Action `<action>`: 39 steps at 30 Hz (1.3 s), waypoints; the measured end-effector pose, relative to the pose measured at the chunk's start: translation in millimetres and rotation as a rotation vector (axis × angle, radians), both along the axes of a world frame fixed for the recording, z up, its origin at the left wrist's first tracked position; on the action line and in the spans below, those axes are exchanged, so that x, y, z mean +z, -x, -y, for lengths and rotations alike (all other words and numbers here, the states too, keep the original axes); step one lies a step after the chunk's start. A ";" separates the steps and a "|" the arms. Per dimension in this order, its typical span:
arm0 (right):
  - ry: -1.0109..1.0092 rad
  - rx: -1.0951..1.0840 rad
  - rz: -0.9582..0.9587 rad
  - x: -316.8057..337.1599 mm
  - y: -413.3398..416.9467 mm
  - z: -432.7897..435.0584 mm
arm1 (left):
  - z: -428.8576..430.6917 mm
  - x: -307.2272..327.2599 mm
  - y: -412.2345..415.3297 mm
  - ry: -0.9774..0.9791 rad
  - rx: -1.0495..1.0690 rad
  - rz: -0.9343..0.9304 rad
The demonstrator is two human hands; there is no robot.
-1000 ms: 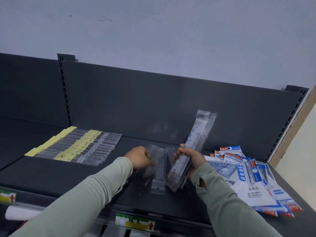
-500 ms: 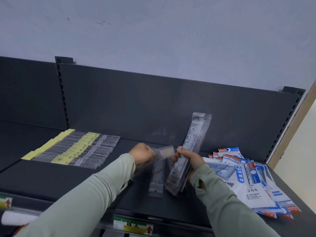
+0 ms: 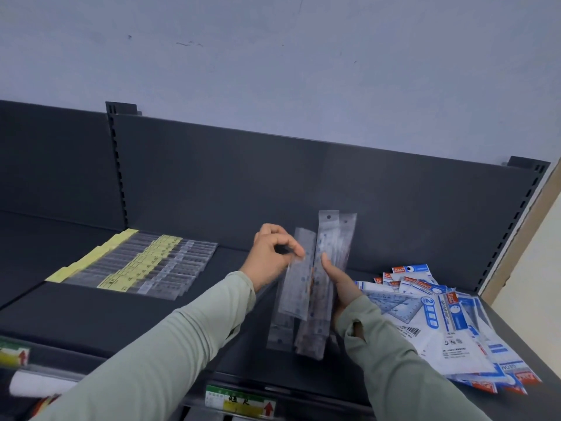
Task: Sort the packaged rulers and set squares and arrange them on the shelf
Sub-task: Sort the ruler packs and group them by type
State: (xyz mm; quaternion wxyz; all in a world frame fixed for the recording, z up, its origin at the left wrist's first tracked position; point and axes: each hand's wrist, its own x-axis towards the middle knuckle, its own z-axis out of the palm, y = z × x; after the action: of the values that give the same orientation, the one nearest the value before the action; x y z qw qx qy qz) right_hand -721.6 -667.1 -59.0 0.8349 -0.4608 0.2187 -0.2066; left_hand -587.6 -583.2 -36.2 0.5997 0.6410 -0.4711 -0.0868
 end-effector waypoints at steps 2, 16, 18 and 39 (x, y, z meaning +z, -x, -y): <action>0.012 0.009 0.009 0.2 -0.3 -1.9 | 4.2 -1.4 6.7 0.013 -0.063 -0.024; 0.050 0.060 -0.075 -8.6 1.6 4.7 | 11.0 3.8 20.1 0.005 -0.139 -0.442; 0.065 0.084 -0.083 -5.9 3.0 3.2 | 11.5 2.9 16.7 0.030 -0.093 -0.429; -0.036 0.190 0.138 -4.7 0.8 -4.5 | 4.8 12.3 27.3 0.017 -0.155 -0.444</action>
State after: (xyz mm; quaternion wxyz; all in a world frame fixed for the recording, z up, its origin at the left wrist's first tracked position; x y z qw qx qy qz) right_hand -722.5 -662.6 -63.8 0.8720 -0.4491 0.1196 -0.1537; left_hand -614.8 -588.0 -23.9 0.6855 0.5631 -0.3762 -0.2674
